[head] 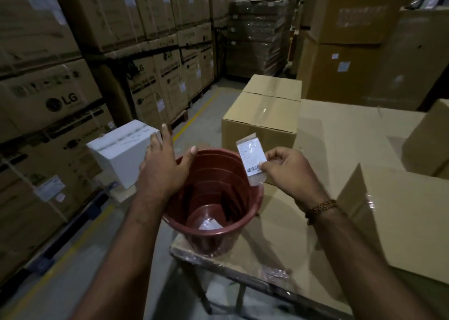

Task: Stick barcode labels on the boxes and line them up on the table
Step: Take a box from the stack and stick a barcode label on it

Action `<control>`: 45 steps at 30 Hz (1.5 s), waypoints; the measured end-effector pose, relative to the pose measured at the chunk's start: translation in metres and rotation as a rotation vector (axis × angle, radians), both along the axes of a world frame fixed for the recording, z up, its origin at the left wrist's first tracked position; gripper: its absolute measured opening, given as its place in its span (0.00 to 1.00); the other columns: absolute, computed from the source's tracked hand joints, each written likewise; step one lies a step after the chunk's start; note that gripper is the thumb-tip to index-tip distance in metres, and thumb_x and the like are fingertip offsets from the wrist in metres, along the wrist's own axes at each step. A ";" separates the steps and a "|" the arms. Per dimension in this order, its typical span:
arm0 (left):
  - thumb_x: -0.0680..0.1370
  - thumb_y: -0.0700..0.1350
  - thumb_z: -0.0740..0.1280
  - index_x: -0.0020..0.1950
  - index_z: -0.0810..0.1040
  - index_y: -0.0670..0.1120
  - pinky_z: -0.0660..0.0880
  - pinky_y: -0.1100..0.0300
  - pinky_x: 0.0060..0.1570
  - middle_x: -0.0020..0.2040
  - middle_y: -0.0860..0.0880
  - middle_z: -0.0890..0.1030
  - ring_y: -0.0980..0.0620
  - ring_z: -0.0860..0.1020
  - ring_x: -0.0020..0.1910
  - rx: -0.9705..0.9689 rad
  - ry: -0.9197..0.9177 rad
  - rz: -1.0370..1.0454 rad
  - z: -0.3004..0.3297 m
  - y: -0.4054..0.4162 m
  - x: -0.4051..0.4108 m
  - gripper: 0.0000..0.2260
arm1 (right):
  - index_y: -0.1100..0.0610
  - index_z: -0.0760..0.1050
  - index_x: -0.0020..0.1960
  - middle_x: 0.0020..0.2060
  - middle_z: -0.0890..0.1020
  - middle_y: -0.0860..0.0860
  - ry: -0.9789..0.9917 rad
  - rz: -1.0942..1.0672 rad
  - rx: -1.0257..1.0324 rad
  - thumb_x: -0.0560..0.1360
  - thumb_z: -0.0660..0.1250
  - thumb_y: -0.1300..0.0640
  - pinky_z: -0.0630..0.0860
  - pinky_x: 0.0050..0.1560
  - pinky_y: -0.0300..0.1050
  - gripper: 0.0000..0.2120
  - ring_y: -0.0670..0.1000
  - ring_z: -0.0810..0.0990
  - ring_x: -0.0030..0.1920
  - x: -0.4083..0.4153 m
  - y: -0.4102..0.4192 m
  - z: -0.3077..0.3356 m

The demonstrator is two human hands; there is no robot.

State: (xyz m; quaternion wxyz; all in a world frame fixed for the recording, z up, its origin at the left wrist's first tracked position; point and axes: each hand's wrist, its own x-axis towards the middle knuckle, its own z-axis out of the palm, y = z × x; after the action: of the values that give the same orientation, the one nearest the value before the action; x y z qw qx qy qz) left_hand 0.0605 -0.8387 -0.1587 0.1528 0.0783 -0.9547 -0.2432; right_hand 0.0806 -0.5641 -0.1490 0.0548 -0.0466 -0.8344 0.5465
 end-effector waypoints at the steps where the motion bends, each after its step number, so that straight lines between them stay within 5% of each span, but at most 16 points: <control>1: 0.81 0.72 0.55 0.87 0.41 0.52 0.58 0.37 0.79 0.87 0.42 0.47 0.39 0.52 0.84 0.007 -0.032 -0.008 -0.004 -0.010 -0.006 0.43 | 0.55 0.83 0.44 0.38 0.88 0.48 -0.004 -0.005 0.008 0.74 0.73 0.60 0.84 0.48 0.55 0.01 0.54 0.89 0.44 -0.003 -0.011 -0.003; 5: 0.82 0.70 0.56 0.87 0.43 0.49 0.58 0.38 0.79 0.86 0.40 0.48 0.38 0.54 0.84 0.034 -0.111 -0.051 -0.022 -0.035 -0.027 0.43 | 0.54 0.82 0.43 0.35 0.87 0.51 -0.026 0.001 0.127 0.74 0.75 0.58 0.83 0.45 0.52 0.03 0.55 0.87 0.40 -0.010 -0.045 -0.015; 9: 0.83 0.68 0.56 0.87 0.46 0.49 0.56 0.39 0.80 0.86 0.40 0.50 0.40 0.51 0.85 0.042 -0.108 -0.084 -0.034 -0.043 -0.045 0.40 | 0.51 0.81 0.44 0.34 0.86 0.47 -0.042 0.064 0.299 0.75 0.75 0.56 0.75 0.36 0.42 0.04 0.44 0.80 0.32 -0.022 -0.065 -0.025; 16: 0.82 0.71 0.53 0.87 0.49 0.53 0.58 0.36 0.80 0.87 0.45 0.52 0.42 0.49 0.85 -0.018 -0.103 -0.204 -0.049 -0.044 -0.061 0.39 | 0.50 0.81 0.43 0.36 0.85 0.45 -0.176 0.262 0.567 0.76 0.77 0.53 0.74 0.38 0.40 0.06 0.45 0.83 0.39 -0.032 -0.089 -0.043; 27: 0.82 0.71 0.54 0.86 0.49 0.55 0.56 0.36 0.80 0.87 0.46 0.50 0.44 0.48 0.85 -0.006 -0.137 -0.231 -0.051 -0.046 -0.060 0.38 | 0.46 0.82 0.39 0.38 0.83 0.42 -0.228 0.277 0.758 0.73 0.79 0.51 0.76 0.46 0.40 0.08 0.47 0.84 0.44 -0.040 -0.105 -0.055; 31: 0.81 0.72 0.54 0.86 0.48 0.54 0.58 0.35 0.80 0.87 0.46 0.50 0.44 0.49 0.85 -0.005 -0.142 -0.244 -0.053 -0.047 -0.061 0.39 | 0.47 0.85 0.45 0.39 0.81 0.42 -0.233 0.296 0.785 0.73 0.80 0.50 0.75 0.47 0.40 0.05 0.48 0.83 0.46 -0.044 -0.114 -0.056; 36: 0.82 0.71 0.54 0.86 0.47 0.54 0.57 0.36 0.80 0.87 0.45 0.50 0.44 0.47 0.85 -0.019 -0.137 -0.249 -0.050 -0.046 -0.059 0.39 | 0.51 0.81 0.59 0.56 0.85 0.54 -0.283 0.283 0.897 0.77 0.74 0.44 0.80 0.56 0.49 0.16 0.58 0.83 0.58 -0.046 -0.114 -0.058; 45: 0.83 0.69 0.53 0.87 0.47 0.53 0.53 0.41 0.80 0.87 0.46 0.49 0.45 0.45 0.85 -0.068 -0.060 -0.295 -0.032 -0.025 -0.050 0.37 | 0.49 0.84 0.58 0.43 0.86 0.43 -0.126 0.227 0.597 0.79 0.73 0.46 0.79 0.50 0.42 0.10 0.44 0.83 0.46 -0.030 -0.092 -0.030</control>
State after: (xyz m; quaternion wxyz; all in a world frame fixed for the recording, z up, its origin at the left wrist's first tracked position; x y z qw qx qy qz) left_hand 0.0109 -0.8639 -0.1907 0.0893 -0.0608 -0.9676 -0.2282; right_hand 0.0511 -0.6559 -0.1794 -0.0471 0.0313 -0.9593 0.2765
